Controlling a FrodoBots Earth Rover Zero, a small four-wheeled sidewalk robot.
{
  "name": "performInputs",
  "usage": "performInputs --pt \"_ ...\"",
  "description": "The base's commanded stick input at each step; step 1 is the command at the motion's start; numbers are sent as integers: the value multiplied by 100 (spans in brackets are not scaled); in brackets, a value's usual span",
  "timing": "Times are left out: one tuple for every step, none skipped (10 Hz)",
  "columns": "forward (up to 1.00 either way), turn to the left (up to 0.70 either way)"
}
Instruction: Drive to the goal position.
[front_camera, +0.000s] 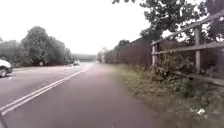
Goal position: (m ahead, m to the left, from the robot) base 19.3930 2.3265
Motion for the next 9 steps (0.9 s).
performInputs --pt "0 100" --pt "0 100" --pt "-41 0" --pt "-97 0" --pt "-100 0" --pt "-100 0" --pt "-100 0" --pt "-100 0" --pt "-100 0"
